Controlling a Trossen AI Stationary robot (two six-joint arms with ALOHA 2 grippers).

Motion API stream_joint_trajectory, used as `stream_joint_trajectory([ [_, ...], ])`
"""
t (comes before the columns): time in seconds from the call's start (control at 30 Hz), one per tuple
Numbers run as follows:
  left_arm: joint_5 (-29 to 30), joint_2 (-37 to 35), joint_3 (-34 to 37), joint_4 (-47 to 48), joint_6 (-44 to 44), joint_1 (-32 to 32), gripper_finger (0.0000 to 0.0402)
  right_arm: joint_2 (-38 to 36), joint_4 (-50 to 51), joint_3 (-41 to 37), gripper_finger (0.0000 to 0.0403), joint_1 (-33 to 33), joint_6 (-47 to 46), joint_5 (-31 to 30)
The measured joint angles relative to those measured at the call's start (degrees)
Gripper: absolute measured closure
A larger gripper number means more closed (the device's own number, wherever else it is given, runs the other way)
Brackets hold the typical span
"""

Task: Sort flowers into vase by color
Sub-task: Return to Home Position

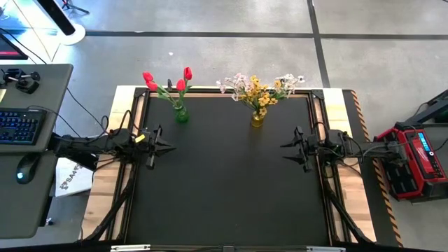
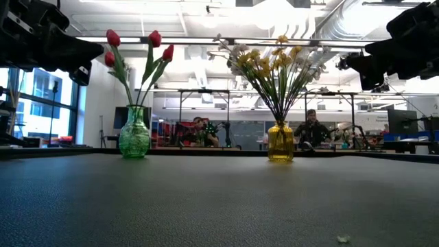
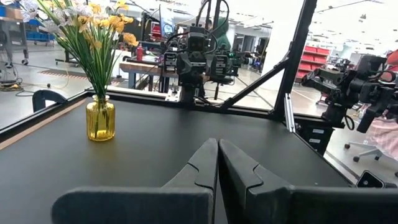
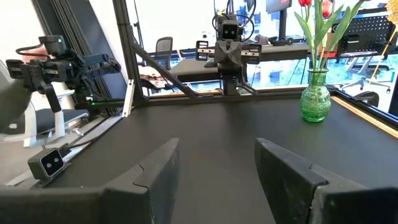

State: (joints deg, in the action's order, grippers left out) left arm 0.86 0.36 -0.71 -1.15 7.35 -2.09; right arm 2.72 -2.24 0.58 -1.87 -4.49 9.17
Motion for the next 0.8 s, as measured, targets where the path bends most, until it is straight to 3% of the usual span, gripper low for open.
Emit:
stream_joint_trajectory([
  [0.8, 0.24, -0.15, 0.00, 0.00, -0.02, -0.55, 0.0401, -2.43, -0.13, -0.02, 0.0208, 0.63, 0.02, -0.02],
])
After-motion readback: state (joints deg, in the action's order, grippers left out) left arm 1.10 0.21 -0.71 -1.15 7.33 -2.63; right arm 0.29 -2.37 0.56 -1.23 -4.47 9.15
